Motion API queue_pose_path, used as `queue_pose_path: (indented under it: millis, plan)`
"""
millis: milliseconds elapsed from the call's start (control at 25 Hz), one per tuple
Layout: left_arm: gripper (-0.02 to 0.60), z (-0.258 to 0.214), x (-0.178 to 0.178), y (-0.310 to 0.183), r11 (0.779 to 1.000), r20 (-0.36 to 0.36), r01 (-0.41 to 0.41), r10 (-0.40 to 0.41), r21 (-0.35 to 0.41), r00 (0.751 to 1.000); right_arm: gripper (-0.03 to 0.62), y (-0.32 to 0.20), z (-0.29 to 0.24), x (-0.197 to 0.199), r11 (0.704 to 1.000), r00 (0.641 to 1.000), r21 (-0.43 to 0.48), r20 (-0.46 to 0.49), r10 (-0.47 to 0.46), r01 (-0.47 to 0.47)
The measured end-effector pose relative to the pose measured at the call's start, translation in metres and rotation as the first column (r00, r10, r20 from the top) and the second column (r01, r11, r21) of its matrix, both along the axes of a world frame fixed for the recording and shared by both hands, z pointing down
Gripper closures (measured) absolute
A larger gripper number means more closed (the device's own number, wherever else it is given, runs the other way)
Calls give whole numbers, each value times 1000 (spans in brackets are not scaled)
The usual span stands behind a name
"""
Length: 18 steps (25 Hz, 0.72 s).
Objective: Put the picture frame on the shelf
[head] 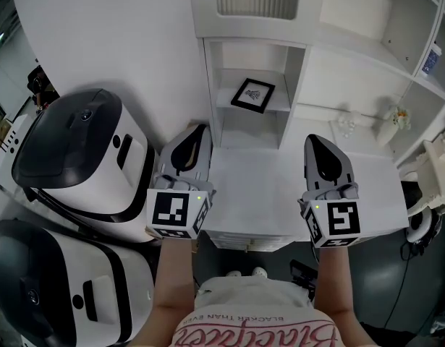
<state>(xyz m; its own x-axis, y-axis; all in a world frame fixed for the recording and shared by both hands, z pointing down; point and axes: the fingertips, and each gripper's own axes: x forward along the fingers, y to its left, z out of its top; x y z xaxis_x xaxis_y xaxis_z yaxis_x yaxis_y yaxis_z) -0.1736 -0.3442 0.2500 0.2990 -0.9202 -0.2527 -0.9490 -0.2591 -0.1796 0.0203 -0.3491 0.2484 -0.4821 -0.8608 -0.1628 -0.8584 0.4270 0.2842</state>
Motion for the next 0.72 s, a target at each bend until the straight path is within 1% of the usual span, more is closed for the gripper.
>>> queue_pose_path:
  millis: [320,720]
  plan:
    - [572,1,-7,0,1000,2,-3,3,8,1000,588,1,3,-5,1000,1000,-3,-8,4,-4]
    - [572,-1,-7,-4,1000,16,-2,2,13,1000,588,-3,5,-10,1000,1000,-8,-19,-6,6]
